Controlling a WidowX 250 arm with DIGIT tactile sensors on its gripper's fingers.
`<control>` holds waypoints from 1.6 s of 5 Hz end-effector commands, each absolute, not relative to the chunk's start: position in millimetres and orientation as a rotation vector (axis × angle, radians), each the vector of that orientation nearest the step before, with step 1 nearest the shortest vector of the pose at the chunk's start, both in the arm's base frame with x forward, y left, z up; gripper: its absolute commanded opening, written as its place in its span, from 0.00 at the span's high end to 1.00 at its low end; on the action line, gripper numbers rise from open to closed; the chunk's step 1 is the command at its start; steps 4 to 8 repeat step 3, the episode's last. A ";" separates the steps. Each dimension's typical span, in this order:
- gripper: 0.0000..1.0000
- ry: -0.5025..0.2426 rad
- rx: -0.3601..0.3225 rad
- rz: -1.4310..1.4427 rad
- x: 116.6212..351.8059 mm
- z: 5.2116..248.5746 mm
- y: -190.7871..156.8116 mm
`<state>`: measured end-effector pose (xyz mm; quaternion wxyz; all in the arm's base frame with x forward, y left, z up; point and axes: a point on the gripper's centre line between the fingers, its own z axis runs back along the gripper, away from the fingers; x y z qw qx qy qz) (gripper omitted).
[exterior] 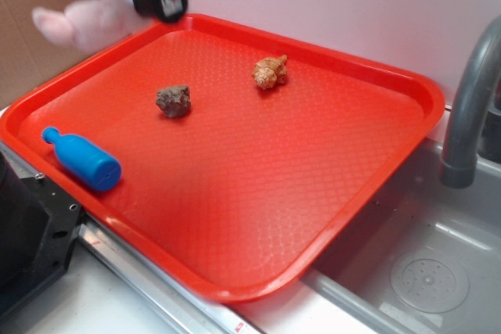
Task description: Grab the pink bunny.
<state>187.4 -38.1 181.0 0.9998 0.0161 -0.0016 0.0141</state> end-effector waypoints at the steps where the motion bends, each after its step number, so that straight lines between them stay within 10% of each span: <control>1: 1.00 -0.005 0.057 0.086 205.6 199.1 -6.1; 8: 1.00 -0.003 0.061 0.089 207.8 187.3 3.3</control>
